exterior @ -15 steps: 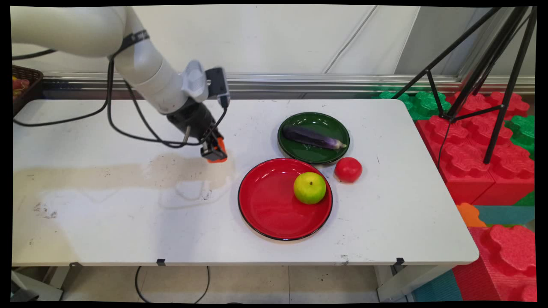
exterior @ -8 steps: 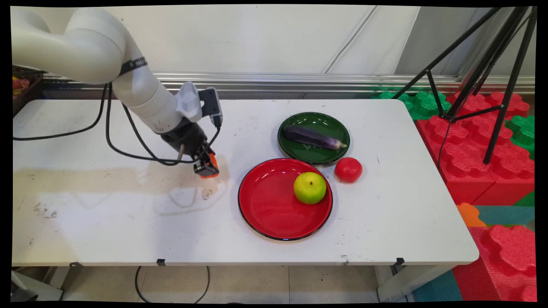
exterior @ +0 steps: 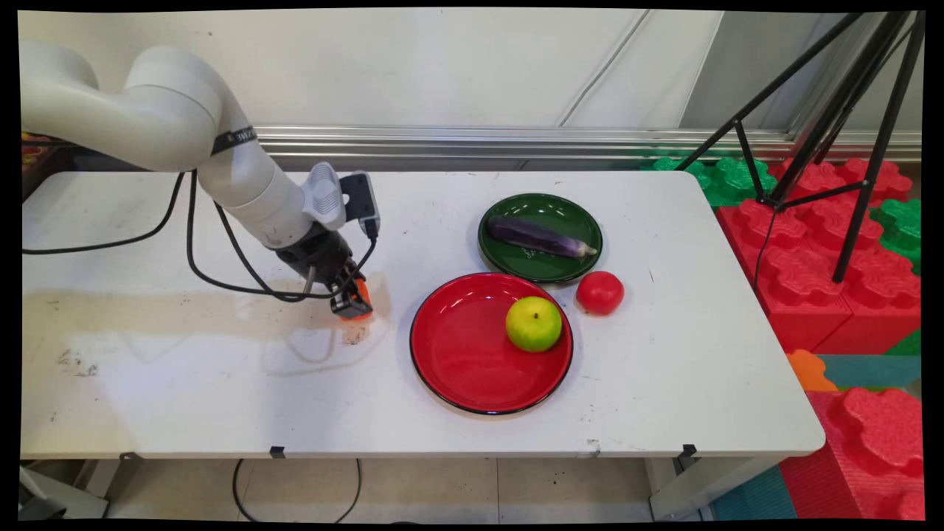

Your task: Place the picked object on the table

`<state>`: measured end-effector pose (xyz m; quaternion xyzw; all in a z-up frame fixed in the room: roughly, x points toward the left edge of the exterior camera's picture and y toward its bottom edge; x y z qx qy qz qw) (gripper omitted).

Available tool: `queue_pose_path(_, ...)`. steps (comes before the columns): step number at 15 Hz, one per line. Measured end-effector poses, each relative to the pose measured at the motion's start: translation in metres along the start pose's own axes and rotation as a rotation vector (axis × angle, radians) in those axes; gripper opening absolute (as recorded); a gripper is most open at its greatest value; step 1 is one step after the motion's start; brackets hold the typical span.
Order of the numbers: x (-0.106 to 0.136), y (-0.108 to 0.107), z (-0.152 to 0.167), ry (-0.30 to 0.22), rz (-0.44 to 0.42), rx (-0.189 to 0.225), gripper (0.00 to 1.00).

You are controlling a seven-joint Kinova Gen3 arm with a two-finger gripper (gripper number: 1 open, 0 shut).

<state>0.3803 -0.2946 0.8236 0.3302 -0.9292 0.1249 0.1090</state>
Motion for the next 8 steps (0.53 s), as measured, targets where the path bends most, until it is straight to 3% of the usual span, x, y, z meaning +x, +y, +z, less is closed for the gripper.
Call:
queue_pose_path(3, -0.0039, 0.0009, 0.0041, -0.008, 0.000, 0.002, 0.00)
queue_pose_path(4, -0.0048, 0.0012, 0.0048, -0.010, 0.000, 0.002, 1.00)
queue_pose_path(8, -0.0092, 0.0024, 0.0067, -0.016, 0.003, 0.001, 1.00)
